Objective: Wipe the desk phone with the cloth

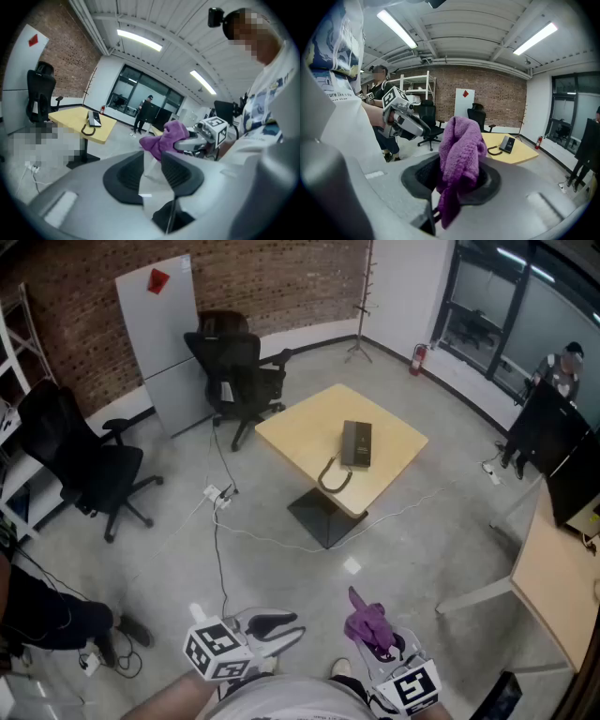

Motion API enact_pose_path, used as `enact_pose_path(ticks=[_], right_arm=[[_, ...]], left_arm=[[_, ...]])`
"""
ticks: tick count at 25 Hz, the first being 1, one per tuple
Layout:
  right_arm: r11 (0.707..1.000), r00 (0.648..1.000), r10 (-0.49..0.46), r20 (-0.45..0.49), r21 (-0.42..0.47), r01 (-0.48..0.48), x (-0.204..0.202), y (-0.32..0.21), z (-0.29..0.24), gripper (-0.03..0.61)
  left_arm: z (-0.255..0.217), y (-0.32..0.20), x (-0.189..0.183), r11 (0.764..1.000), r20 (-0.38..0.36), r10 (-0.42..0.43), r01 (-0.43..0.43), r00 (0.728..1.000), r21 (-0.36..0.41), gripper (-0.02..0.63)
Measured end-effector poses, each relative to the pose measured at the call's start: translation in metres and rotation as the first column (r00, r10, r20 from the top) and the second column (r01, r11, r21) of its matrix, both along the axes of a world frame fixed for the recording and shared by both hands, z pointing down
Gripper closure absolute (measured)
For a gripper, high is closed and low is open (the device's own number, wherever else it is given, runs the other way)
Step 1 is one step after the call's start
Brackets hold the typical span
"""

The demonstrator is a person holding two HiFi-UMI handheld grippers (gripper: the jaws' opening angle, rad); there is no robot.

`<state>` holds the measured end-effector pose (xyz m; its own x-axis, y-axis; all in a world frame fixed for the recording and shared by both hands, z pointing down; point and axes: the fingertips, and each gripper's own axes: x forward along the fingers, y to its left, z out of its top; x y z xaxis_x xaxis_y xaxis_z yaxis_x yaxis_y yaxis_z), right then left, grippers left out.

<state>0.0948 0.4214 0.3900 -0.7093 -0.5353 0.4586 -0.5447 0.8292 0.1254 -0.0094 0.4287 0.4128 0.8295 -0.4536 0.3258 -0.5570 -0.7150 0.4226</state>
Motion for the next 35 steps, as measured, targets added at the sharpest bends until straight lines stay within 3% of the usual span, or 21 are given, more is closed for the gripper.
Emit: enact_pose_path(ticks=[11,22,30,35], right_arm=[[0.996,0.996,0.086,-0.015,-0.023,-0.086,-0.062,0.039,0.01,0.476],[0.99,0.99,0.137,-0.033,-0.021,-0.138,-0.077,0.035,-0.003,0.474],[0.996,0.996,0.075,-0.038,-0.048,-0.077,-0.099,-0.011,0.004,0.474],[0.999,1.0,0.022,0.0,-0.046,-0.022,-0.106,-0.072,0.005,0.474]], left_arm=[[0.013,0.025,-0.069,0.998,-0.008,0.058,-0.058,0.998,-0.008,0.488],[0.015,0.021,-0.082,0.996,-0.071,0.088,-0.09,0.994,-0.022,0.488],[0.024,-0.012,-0.099,0.997,-0.077,0.044,-0.048,0.996,-0.054,0.488],[0.03,-0.06,-0.106,0.998,-0.006,-0.005,0.004,1.0,-0.057,0.488]])
